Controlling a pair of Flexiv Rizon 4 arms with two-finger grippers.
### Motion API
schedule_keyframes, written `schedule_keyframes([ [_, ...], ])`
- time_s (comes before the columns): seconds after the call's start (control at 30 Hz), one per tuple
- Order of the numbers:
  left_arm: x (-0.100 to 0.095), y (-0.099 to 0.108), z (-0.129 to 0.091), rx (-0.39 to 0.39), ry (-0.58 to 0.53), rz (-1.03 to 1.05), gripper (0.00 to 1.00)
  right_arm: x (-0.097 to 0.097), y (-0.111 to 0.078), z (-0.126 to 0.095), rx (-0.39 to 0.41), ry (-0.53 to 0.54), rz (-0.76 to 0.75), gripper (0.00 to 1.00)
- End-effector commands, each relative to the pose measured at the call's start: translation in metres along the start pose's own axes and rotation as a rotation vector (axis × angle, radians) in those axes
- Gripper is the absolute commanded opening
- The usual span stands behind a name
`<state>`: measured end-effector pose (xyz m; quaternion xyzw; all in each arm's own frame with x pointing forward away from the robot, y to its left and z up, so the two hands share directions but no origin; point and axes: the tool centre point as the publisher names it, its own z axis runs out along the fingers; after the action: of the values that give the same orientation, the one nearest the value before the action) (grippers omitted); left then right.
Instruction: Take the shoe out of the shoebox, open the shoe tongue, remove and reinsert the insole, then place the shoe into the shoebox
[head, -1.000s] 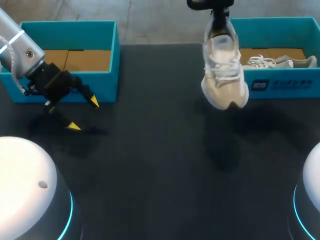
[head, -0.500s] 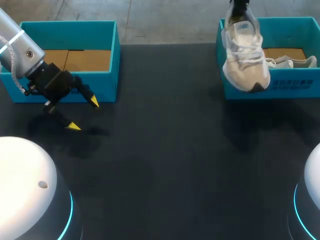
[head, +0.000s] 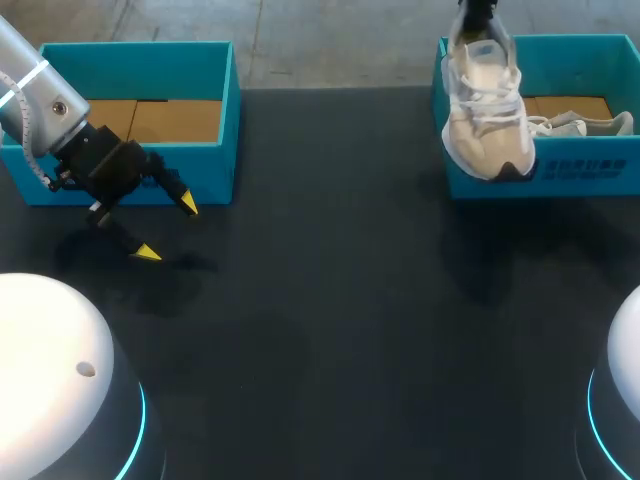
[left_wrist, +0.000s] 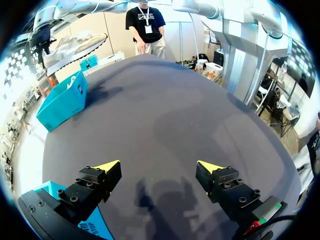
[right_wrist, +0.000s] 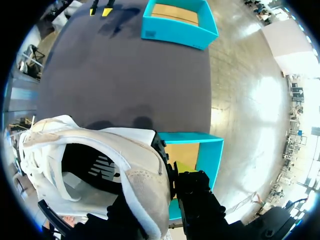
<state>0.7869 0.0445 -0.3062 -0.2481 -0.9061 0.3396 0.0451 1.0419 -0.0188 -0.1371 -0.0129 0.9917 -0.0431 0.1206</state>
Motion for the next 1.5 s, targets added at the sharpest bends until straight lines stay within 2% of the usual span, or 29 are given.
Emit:
schedule_keyframes([
  [0.03, 0.0, 0.0, -0.001, -0.003, 0.002, 0.0, 1.0, -0.001, -0.001, -0.002, 0.001, 0.003, -0.002, 0.0],
  [0.1, 0.0, 0.0, -0.001, -0.003, 0.002, 0.0, 1.0, -0.001, -0.001, -0.002, 0.001, 0.003, -0.002, 0.0],
  [0.13, 0.0, 0.0, -0.001, -0.003, 0.002, 0.0, 1.0, -0.003, -0.007, 0.002, -0.015, -0.002, 0.017, 0.0],
  [0.27, 0.0, 0.0, -0.001, -0.003, 0.002, 0.0, 1.0, -0.016, -0.036, 0.007, -0.048, -0.063, 0.002, 0.0],
  [0.5, 0.0, 0.0, -0.001, -0.003, 0.002, 0.0, 1.0, -0.049, -0.089, 0.019, -0.061, -0.108, -0.059, 0.0],
  [0.73, 0.0, 0.0, -0.001, -0.003, 0.002, 0.0, 1.0, -0.086, -0.13, 0.045, -0.049, -0.069, -0.132, 0.0],
  [0.87, 0.0, 0.0, -0.001, -0.003, 0.002, 0.0, 1.0, -0.101, -0.148, 0.053, -0.051, -0.059, -0.145, 0.0],
  [1.13, 0.0, 0.0, -0.001, -0.003, 0.002, 0.0, 1.0, -0.118, -0.171, 0.06, -0.024, -0.051, -0.159, 0.0],
  [1.2, 0.0, 0.0, -0.001, -0.003, 0.002, 0.0, 1.0, -0.122, -0.176, 0.064, 0.025, -0.06, -0.174, 0.0],
  [1.5, 0.0, 0.0, -0.001, -0.003, 0.002, 0.0, 1.0, -0.122, -0.176, 0.064, 0.025, -0.06, -0.174, 0.0],
])
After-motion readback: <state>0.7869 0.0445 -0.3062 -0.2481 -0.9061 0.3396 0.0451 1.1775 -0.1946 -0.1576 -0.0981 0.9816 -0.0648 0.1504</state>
